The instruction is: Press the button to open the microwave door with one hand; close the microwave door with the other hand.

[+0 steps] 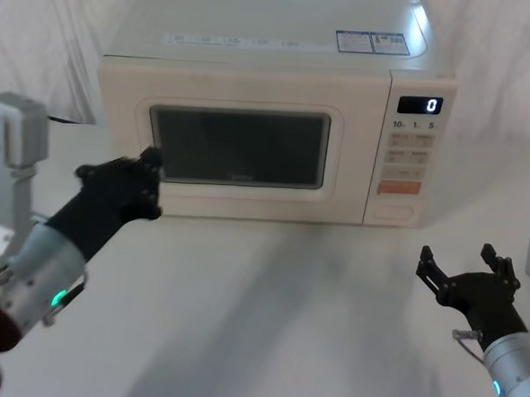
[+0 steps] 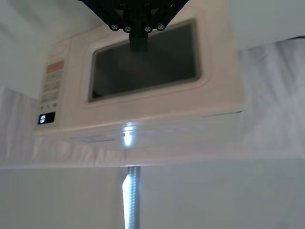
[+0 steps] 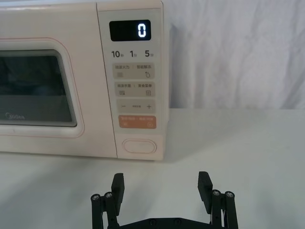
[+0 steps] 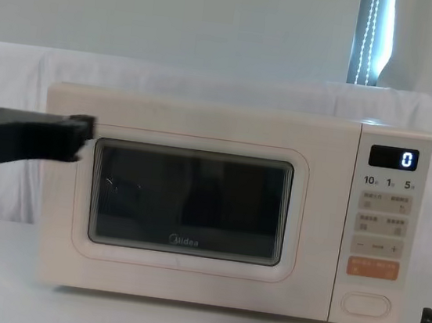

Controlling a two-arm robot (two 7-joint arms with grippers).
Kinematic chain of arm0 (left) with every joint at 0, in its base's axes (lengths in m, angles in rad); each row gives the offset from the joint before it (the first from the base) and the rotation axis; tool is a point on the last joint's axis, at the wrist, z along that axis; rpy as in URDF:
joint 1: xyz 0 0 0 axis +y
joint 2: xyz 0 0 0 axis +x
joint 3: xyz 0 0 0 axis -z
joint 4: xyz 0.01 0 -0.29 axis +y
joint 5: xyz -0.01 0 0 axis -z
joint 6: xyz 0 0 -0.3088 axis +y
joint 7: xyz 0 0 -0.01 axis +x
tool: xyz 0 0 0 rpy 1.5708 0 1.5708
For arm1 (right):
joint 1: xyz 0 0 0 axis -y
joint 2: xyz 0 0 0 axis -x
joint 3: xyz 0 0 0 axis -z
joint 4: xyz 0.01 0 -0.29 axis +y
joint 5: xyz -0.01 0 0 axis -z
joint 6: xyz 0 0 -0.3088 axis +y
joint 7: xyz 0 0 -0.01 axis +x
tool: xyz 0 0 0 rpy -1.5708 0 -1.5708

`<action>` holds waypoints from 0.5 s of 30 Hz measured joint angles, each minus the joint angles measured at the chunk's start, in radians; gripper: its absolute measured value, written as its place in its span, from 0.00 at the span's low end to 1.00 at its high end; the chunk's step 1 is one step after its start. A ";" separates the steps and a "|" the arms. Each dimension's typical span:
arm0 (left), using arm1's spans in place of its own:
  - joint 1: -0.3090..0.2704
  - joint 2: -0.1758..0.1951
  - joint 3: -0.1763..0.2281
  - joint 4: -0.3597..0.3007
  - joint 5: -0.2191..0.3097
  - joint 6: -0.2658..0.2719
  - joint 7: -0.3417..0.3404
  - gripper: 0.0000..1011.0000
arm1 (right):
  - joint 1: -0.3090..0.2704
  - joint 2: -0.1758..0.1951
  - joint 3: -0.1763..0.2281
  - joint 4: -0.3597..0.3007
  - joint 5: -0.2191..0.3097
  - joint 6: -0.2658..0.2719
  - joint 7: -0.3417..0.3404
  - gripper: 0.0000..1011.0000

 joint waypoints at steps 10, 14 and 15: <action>0.145 0.014 -0.071 -0.033 -0.013 -0.071 0.043 0.00 | 0.000 0.000 0.000 0.000 0.000 0.000 0.000 0.99; 0.189 0.003 -0.089 -0.023 -0.015 -0.100 0.056 0.00 | 0.000 0.000 0.000 0.000 0.000 0.000 0.000 0.99; 0.195 0.001 -0.091 -0.020 -0.015 -0.105 0.057 0.00 | 0.000 0.000 0.000 0.000 0.000 0.000 0.000 0.99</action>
